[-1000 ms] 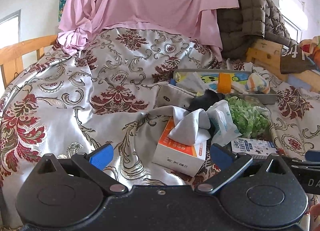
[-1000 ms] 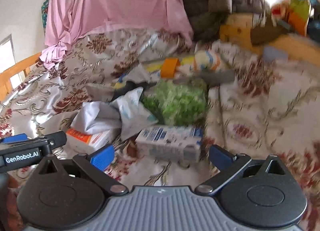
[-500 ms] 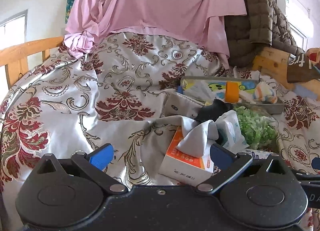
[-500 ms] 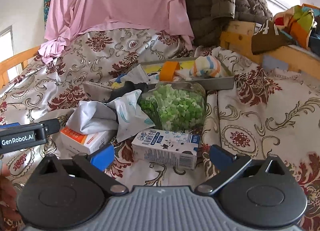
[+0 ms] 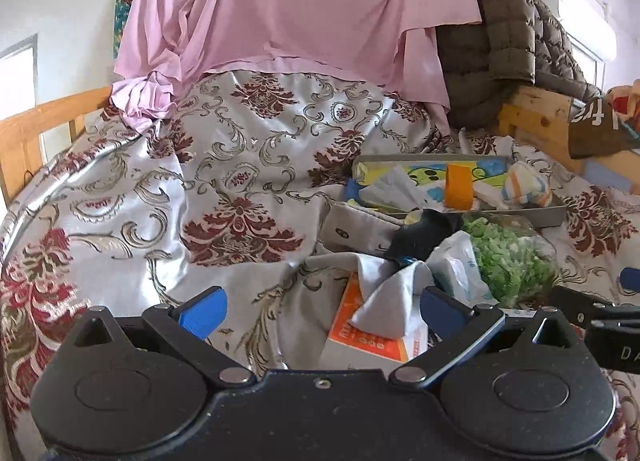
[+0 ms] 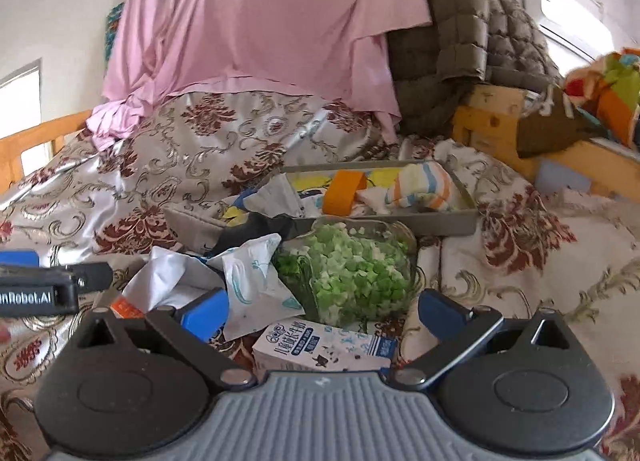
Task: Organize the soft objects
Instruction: 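Move both open tools back over the tissue box and tissues, then grasp the grey tissue with the left tool while the right tool grasps the white tissue packet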
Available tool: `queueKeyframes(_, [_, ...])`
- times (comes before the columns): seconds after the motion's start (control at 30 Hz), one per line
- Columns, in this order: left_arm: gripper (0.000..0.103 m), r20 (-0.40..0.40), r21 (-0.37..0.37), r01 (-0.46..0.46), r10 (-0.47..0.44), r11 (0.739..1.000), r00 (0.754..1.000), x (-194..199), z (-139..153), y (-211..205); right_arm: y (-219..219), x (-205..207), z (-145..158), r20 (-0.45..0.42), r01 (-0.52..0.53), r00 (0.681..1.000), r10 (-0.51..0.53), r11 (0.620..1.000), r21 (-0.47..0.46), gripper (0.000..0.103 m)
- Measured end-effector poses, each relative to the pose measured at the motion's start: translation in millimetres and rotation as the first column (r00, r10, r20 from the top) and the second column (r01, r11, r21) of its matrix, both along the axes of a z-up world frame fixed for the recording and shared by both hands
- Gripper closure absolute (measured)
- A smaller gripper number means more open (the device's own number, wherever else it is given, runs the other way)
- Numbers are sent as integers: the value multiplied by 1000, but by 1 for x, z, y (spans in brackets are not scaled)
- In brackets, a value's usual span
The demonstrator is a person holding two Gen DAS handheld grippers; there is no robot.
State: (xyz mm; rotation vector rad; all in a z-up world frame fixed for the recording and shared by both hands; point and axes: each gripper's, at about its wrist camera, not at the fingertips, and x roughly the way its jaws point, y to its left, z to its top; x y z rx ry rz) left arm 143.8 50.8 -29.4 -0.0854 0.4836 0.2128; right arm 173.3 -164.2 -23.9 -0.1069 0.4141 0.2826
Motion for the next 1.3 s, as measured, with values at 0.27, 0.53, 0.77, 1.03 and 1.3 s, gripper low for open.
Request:
queueKeyframes(0.27, [1, -9, 21, 90, -89, 996, 996, 8, 6, 11, -3, 21, 4, 40, -54, 998, 54, 999, -4, 0])
queueKeyframes(0.53, [1, -32, -60, 241, -243, 969, 970, 24, 4, 23, 18, 35, -8, 11, -251, 967, 253, 963, -100, 9])
queueKeyframes(0.77, [1, -89, -97, 359, -367, 928, 926, 54, -2, 23, 31, 33, -25, -1, -295, 954, 299, 940, -173, 23])
queueKeyframes(1.03, [14, -125, -212, 374, -404, 903, 906, 85, -15, 25, 40, 46, -34, -40, -351, 936, 349, 924, -155, 32])
queueKeyframes(1.3, [38, -146, -256, 386, -430, 886, 891, 103, -23, 32, 45, 60, -43, -62, -361, 932, 356, 917, -167, 42])
